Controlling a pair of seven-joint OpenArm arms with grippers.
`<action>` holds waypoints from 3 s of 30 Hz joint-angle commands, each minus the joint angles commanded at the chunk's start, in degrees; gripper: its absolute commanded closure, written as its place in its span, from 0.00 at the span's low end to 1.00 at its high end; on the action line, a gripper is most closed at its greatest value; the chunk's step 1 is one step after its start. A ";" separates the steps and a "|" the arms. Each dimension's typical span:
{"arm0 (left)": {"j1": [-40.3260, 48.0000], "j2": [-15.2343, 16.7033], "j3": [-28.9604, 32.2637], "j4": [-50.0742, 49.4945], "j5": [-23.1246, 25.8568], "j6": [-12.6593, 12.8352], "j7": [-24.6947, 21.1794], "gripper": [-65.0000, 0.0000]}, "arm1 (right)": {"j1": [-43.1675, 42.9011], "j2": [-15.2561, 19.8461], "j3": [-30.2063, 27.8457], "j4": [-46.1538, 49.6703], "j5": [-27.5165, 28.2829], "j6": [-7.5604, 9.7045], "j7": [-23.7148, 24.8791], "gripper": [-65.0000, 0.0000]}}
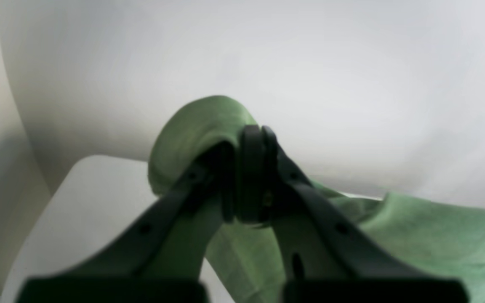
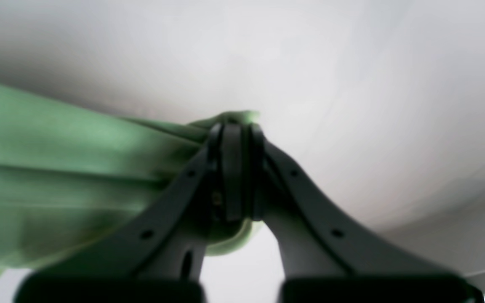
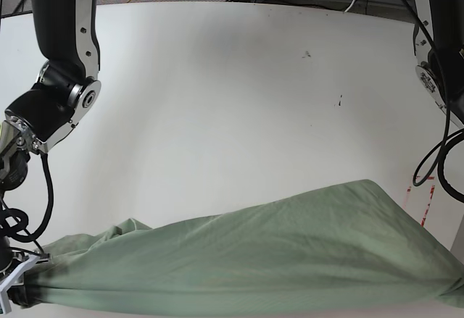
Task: Layout the t-shirt on the table in an organized manner, then fold the t-shirt properly
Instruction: 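Lift and stretch the shirt between both grippers, pulling them apart, then lower the stretched shirt onto the table and release the left gripper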
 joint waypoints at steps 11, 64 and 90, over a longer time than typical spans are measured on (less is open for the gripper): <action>13.63 0.00 -2.37 3.43 -6.95 0.00 0.00 1.00 | -11.08 -2.55 3.52 8.44 0.00 0.00 -0.44 1.00; 15.38 2.81 -2.11 3.43 -0.35 -0.18 -5.36 1.00 | -10.73 -5.80 1.76 -14.33 0.44 0.00 15.30 1.00; 16.44 1.14 1.76 -16.00 0.09 -0.18 -20.13 1.00 | -12.48 -7.21 1.67 -32.79 0.00 0.00 30.95 1.00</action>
